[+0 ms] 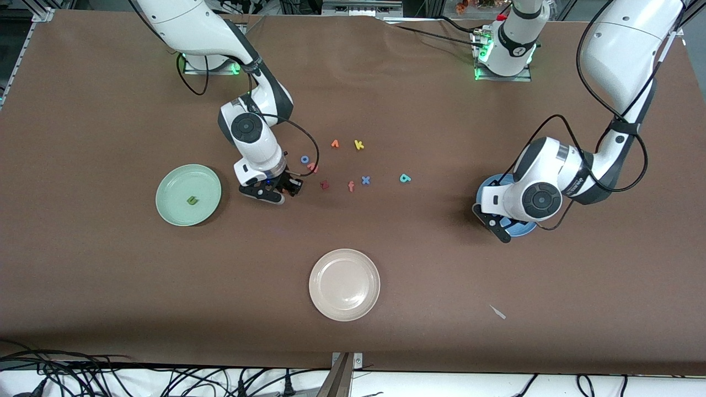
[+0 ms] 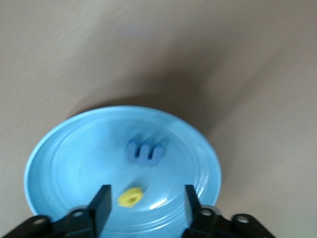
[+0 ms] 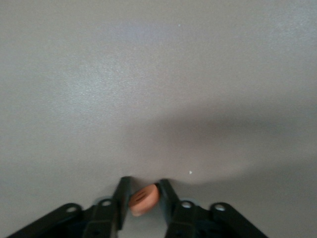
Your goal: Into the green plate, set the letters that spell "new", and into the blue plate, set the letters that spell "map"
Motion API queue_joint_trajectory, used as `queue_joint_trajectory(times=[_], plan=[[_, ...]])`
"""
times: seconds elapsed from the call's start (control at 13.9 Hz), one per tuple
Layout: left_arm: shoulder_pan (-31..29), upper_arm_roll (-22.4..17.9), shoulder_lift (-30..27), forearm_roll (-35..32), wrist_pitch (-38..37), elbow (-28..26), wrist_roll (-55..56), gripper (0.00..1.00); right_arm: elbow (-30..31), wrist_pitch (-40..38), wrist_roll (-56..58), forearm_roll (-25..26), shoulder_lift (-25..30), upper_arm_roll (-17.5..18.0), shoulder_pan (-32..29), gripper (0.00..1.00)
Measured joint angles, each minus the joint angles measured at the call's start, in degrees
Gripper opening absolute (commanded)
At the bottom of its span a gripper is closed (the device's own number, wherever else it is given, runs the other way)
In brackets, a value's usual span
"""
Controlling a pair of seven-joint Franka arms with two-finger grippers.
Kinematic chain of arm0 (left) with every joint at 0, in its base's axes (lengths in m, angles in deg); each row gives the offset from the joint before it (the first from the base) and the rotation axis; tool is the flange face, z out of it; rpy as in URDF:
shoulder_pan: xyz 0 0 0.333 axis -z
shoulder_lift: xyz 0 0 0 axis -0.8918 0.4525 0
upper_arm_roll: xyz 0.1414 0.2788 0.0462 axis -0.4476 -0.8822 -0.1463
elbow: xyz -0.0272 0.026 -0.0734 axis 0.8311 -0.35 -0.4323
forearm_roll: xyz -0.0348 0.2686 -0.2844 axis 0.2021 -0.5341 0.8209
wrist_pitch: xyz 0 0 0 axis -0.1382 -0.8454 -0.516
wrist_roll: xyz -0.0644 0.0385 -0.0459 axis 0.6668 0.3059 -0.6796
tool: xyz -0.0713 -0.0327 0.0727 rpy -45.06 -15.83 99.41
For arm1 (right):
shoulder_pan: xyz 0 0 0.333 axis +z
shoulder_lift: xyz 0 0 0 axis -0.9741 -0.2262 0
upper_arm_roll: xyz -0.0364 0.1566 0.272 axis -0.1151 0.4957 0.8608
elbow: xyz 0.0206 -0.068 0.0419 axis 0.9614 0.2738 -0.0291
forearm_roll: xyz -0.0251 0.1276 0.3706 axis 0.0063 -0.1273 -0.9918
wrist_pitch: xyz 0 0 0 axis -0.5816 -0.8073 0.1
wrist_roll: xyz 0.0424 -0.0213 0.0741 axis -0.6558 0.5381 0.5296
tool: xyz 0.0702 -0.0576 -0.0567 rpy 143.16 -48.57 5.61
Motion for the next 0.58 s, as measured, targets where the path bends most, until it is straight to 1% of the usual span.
queue_joint_trajectory(times=[0.14, 0.22, 0.43, 0.58], plan=[[0.36, 3.09, -0.06, 0.08, -0.25, 0.23, 1.83, 1.0, 0.0, 0.0, 0.01, 0.0, 0.0, -0.01, 0.01, 0.0], [0.55, 4.8, -0.09, 0.33, -0.71, 0.33, 4.95, 1.0, 0.0, 0.0, 0.05, 0.0, 0.0, -0.01, 0.02, 0.0], [0.97, 10.7, -0.1, 0.74, -2.82, 0.13, 21.14, 1.0, -0.01, -0.26, 1.63, 0.01, 0.15, -0.33, 0.03, 0.0], [2.23, 12.96, -0.07, 0.78, -3.13, -0.43, 33.52, 1.0, -0.11, -3.3, 4.35, 0.01, 1.33, -1.37, -0.23, 0.0]])
